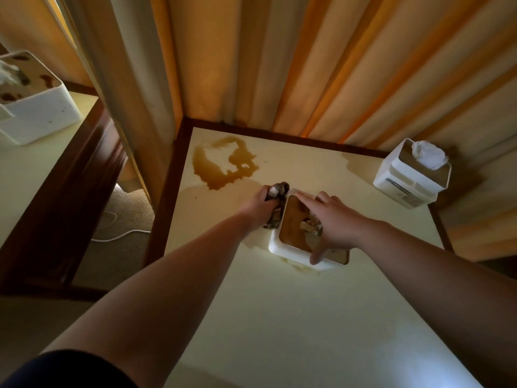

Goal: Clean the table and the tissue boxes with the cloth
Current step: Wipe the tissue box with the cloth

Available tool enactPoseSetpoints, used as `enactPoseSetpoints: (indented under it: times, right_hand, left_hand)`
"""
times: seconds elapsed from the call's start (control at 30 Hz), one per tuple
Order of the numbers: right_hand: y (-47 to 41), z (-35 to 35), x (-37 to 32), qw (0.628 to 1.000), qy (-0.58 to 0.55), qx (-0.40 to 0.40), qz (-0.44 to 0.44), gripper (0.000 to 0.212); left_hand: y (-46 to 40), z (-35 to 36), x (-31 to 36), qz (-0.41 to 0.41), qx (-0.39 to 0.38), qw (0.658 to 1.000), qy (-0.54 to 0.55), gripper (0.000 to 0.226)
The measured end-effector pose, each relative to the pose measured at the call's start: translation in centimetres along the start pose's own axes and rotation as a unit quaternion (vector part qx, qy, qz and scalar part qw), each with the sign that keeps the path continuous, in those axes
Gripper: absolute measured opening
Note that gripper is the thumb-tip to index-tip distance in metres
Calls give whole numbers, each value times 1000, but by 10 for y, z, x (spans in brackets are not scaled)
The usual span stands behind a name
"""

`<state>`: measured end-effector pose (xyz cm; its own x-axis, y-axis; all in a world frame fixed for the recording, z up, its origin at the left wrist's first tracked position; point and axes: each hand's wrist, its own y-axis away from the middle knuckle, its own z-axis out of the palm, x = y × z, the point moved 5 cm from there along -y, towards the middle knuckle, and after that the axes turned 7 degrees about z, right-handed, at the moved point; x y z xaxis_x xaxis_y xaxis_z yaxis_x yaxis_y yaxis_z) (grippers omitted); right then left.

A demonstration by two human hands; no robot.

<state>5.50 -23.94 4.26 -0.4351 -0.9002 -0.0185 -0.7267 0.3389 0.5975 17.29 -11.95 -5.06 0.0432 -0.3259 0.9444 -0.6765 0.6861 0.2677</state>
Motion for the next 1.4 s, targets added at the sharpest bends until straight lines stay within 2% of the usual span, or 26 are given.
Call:
enactPoseSetpoints:
  times: [0.3, 0.5, 0.77, 0.97, 1.17, 1.4]
  right_hand:
    - [1, 3, 2, 1000, -8, 1, -3, 161]
    - [-1, 4, 2, 1000, -8, 0, -1, 158]
    - [-4, 3, 1, 1000, -5, -1, -1, 155]
    - [-5, 4, 2, 1000, -20, -1, -1, 159]
    - [-4, 5, 3, 1000, -13, 1, -11, 159]
    - [-2, 5, 0, 1000, -28, -1, 4, 159]
  left_hand:
    - [74, 3, -16, 15, 30, 996, 84, 28]
    - [41, 0, 4, 36, 41, 996, 67, 28]
    - [-16, -1, 12, -6, -24, 1000, 7, 31]
    - [10, -1, -4, 5, -17, 1000, -17, 26]
    - [59, 2, -28, 9, 11, 999, 40, 20]
    - [41, -2, -9, 27, 25, 998, 50, 29]
